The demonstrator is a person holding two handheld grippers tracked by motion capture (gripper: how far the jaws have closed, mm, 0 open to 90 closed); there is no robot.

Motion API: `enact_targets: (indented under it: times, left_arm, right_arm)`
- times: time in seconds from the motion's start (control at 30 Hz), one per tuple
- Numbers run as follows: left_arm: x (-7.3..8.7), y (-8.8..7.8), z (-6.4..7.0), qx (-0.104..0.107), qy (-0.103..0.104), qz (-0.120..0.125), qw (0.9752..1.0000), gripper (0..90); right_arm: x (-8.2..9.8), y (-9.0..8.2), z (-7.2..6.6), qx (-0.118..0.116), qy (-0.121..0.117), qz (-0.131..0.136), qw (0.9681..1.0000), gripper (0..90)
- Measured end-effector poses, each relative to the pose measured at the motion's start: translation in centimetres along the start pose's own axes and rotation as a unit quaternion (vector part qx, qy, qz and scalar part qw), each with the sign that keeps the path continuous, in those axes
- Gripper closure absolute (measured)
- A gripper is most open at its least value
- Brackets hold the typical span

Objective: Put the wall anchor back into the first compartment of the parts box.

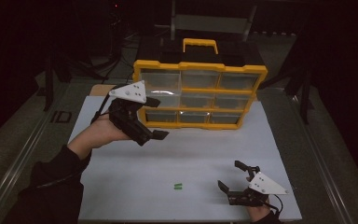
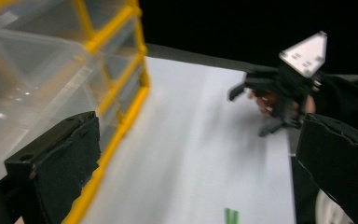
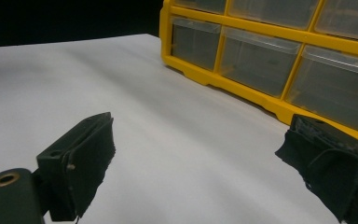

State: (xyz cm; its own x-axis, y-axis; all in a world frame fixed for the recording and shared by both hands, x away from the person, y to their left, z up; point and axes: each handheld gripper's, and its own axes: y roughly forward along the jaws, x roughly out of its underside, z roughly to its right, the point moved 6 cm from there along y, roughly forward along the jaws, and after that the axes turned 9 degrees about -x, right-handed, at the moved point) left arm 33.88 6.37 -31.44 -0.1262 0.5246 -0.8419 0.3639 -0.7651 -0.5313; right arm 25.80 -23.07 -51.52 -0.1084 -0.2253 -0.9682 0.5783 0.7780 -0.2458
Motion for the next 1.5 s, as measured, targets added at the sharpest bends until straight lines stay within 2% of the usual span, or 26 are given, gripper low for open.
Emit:
enact_targets:
  times: [0.07, 0.1, 0.13, 0.2, 0.23, 0.3, 0.33, 0.37, 0.53, 0.77, 0.93, 1.0, 1.1, 1.2, 1.3, 1.33, 1.43, 1.5]
  left_arm:
    - [0.6, 0.5, 0.5, 0.010, 0.002, -0.005, 0.9999, 0.0]
    - [0.8, 0.8, 0.7, 0.007, 0.000, -0.004, 1.0000, 0.0]
    - [1.0, 1.0, 1.0, 0.016, -0.001, -0.004, 0.9999, 0.0]
    - [1.5, 1.4, 1.4, 0.018, -0.003, -0.003, 0.9998, 0.0]
    - [1.8, 1.6, 1.6, 0.026, -0.002, -0.003, 0.9997, 0.0]
    - [2.3, 2.1, 2.0, 0.025, 0.003, -0.009, 0.9996, 0.0]
    - [2.7, 2.4, 2.3, 0.033, 0.003, -0.011, 0.9994, 0.0]
    - [3.0, 2.7, 2.4, 0.029, 0.003, -0.013, 0.9995, 0.0]
    - [4.3, 3.9, 3.4, 0.045, 0.004, -0.019, 0.9988, 0.0]
    - [6.3, 5.4, 4.5, 0.065, -0.003, -0.025, 0.9976, 0.0]
    - [7.5, 6.4, 5.2, 0.070, -0.004, -0.028, 0.9971, 0.0]
    - [8.2, 7.0, 5.7, 0.079, -0.008, -0.030, 0.9964, 0.0]
    - [8.4, 7.2, 5.8, 0.082, -0.008, -0.030, 0.9962, 0.0]
    - [10.0, 8.7, 6.7, 0.094, -0.015, -0.033, 0.9949, 0.1]
    - [10.8, 9.3, 7.0, 0.097, -0.016, -0.038, 0.9944, 0.1]
    - [11.6, 9.9, 7.3, 0.104, -0.016, -0.042, 0.9936, 0.7]
    - [12.4, 10.5, 7.5, 0.110, -0.019, -0.045, 0.9928, 3.0]
    - [13.5, 11.4, 7.7, 0.114, -0.023, -0.051, 0.9919, 8.9]
  right_arm:
    - [0.0, 0.0, 0.0, 0.000, 0.000, 0.000, 1.0000, 8.0]
    - [0.0, 0.0, 0.0, 0.000, -0.001, 0.000, 1.0000, 8.0]
    - [0.0, 0.0, 0.0, 0.000, 0.000, -0.001, 1.0000, 8.0]
    - [0.0, 0.0, 0.0, -0.001, 0.000, -0.001, 1.0000, 8.0]
    - [0.0, 0.0, 0.0, -0.001, -0.001, -0.001, 1.0000, 8.0]
    - [0.0, 0.0, 0.0, -0.002, -0.001, 0.000, 1.0000, 8.0]
    - [0.0, 0.0, 0.0, -0.002, -0.002, 0.001, 1.0000, 8.0]
    - [0.0, 0.0, 0.0, -0.002, -0.002, 0.000, 1.0000, 8.0]
    - [0.0, 0.0, 0.0, -0.002, -0.001, 0.001, 1.0000, 8.0]
    - [0.0, 0.0, 0.0, -0.003, -0.001, 0.001, 1.0000, 8.0]
    - [0.0, 0.0, 0.0, -0.003, 0.000, 0.000, 1.0000, 8.0]
    - [0.0, 0.0, 0.0, -0.003, 0.000, -0.001, 1.0000, 8.0]
    - [0.0, 0.0, -0.1, -0.003, -0.001, -0.001, 1.0000, 8.0]
    - [0.0, 0.0, 0.0, -0.003, 0.000, 0.000, 1.0000, 8.0]
    - [0.0, 0.0, -0.1, -0.004, 0.001, -0.001, 1.0000, 8.0]
    - [0.0, 0.0, -0.1, -0.004, -0.001, -0.001, 1.0000, 8.0]
    - [0.0, 0.0, -0.1, -0.005, -0.001, -0.002, 1.0000, 8.0]
    - [0.0, 0.0, -0.1, -0.005, 0.000, -0.001, 1.0000, 8.0]
